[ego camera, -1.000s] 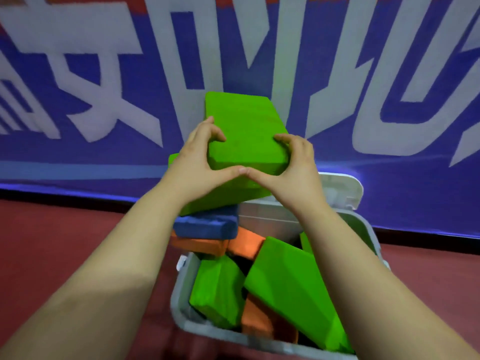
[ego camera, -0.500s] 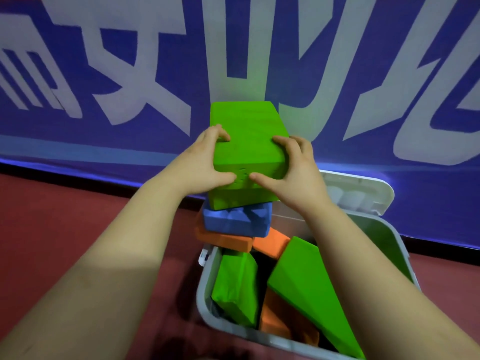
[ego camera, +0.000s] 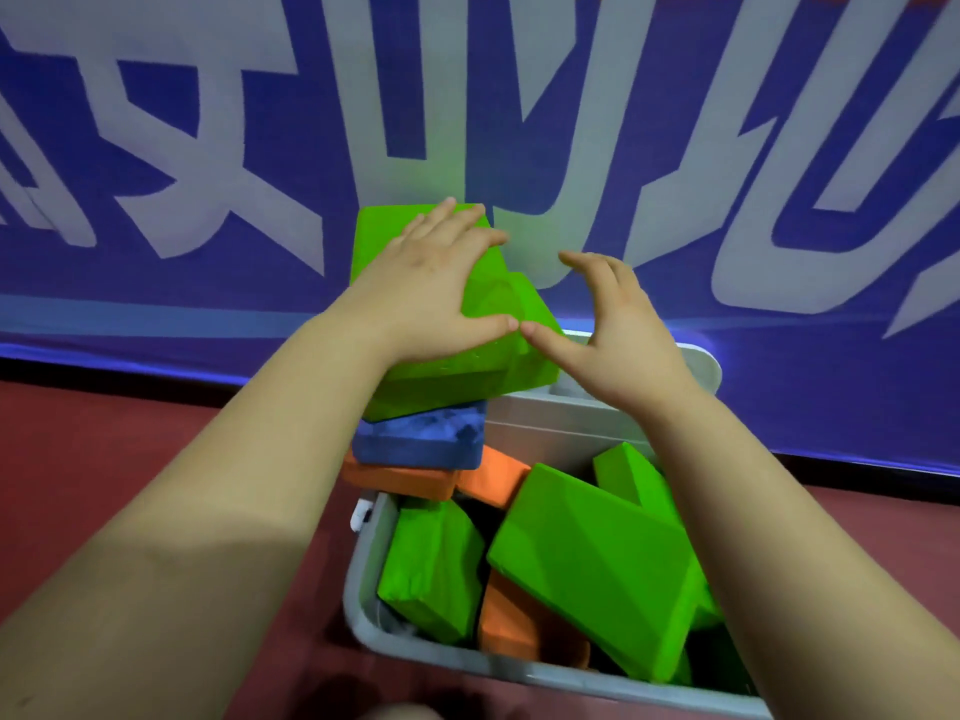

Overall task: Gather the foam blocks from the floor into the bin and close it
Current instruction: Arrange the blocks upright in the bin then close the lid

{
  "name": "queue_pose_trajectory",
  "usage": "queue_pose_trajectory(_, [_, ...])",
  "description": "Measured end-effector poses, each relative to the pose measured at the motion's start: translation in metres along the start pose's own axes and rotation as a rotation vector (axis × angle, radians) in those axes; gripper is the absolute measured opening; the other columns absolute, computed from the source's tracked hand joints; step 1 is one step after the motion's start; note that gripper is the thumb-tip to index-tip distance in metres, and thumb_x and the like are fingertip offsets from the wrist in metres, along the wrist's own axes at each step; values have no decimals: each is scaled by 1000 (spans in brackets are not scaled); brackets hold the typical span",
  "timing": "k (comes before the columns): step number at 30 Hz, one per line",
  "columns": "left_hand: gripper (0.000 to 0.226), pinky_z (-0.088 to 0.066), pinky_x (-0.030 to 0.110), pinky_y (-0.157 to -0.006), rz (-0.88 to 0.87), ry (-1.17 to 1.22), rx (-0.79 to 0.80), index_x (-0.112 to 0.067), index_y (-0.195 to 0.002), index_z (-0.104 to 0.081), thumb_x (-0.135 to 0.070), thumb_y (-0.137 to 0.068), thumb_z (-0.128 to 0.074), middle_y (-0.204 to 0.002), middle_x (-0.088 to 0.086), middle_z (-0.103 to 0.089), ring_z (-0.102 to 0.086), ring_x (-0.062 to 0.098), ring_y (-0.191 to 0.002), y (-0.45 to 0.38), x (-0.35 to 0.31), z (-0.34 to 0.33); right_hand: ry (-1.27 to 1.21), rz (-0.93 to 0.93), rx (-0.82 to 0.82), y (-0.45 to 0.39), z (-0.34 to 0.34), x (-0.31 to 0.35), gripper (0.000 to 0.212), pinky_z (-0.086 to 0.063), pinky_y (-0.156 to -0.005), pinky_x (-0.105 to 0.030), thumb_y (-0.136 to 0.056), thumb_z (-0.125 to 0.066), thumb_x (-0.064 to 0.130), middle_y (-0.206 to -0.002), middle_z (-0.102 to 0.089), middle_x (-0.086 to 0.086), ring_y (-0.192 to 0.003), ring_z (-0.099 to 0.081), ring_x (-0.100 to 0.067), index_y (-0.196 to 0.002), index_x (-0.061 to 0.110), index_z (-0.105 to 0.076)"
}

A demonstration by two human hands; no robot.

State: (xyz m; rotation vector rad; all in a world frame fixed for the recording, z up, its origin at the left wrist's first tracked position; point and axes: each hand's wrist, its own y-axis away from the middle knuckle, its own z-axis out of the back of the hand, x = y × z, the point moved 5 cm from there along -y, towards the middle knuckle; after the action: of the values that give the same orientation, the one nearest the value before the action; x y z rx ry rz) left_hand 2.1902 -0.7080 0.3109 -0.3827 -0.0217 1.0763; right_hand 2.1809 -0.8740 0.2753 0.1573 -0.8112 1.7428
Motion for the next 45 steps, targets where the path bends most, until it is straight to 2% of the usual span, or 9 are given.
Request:
queue_pose_trajectory(5, [81, -8, 33, -120, -216, -53, 84, -20, -145, -32, -56, -79, -60, -156, 4, -25, -15, 20, -147, -23, -75, -37, 214, -114, 116, 33, 33, -56, 78, -33, -107, -36, -77, -71, 44, -146, -34, -8, -136, -32, -25, -142, 21, -36])
queue_pose_trajectory(10, [77, -15, 32, -118, -388, -31, 215, -19, -143, -36, -54, -79, -59, -152, 5, -33, -25, 21, -144, -9, -127, -103, 340, -224, 275, 88, 29, -116, 83, -40, -101, -42, -70, -74, 49, -142, -40, -8, -129, -41, -29, -140, 21, -38])
queue_pose_trajectory(16, [85, -20, 27, -116, -324, -40, 589, -18, -146, -29, -54, -78, -65, -153, 4, -30, -28, 18, -141, 31, -125, -212, 315, -417, 575, 159, -22, -168, 90, -40, -104, -41, -69, -73, 54, -142, -39, -8, -129, -41, -28, -143, 24, -31])
queue_pose_trajectory(20, [99, -18, 29, -117, -274, 1, 717, -16, -148, -23, -54, -71, -72, -155, 8, -25, -25, 20, -143, 43, -127, -260, 189, -531, 656, 184, -44, -190, 92, -42, -100, -35, -70, -73, 54, -134, -47, -13, -122, -49, -29, -144, 22, -29])
queue_pose_trajectory(27, [107, -31, 35, -111, -186, 48, 698, -23, -148, -20, -54, -63, -78, -142, 9, -33, -35, 28, -133, 38, -131, -277, -39, -633, 495, 185, -46, -197, 81, -42, -95, -29, -63, -81, 42, -121, -46, -11, -111, -53, -28, -131, 26, -41])
queue_pose_trajectory(30, [105, -30, 38, -112, -177, 125, 645, -20, -145, -25, -54, -62, -79, -144, 6, -34, -34, 25, -135, 28, -126, -268, -13, -579, 327, 170, -26, -191, 69, -43, -97, -34, -63, -77, 40, -118, -43, -5, -115, -48, -28, -125, 29, -48])
queue_pose_trajectory(35, [107, -20, 30, -117, -178, 299, 486, -26, -151, -10, -44, -70, -77, -156, 5, -19, -21, 18, -144, -2, -135, -235, 44, -547, 18, 144, 28, -182, 62, -37, -79, -28, -63, -75, 39, -117, -43, 1, -117, -45, -23, -119, 31, -51])
queue_pose_trajectory(42, [90, -14, 32, -120, -37, 417, 473, -34, -150, -10, -54, -80, -63, -160, 8, -6, -9, 15, -148, -36, -139, -219, -175, -711, -310, 133, 58, -201, 57, -43, -95, -38, -66, -76, 37, -120, -43, -4, -114, -49, -26, -116, 29, -51])
queue_pose_trajectory(45, [87, -18, 32, -118, -14, 394, 521, -38, -149, -10, -59, -80, -59, -160, 8, -3, -13, 18, -147, -33, -150, -236, -290, -837, -389, 147, 44, -227, 63, -46, -95, -43, -60, -73, 47, -116, -51, -6, -107, -55, -25, -115, 25, -53])
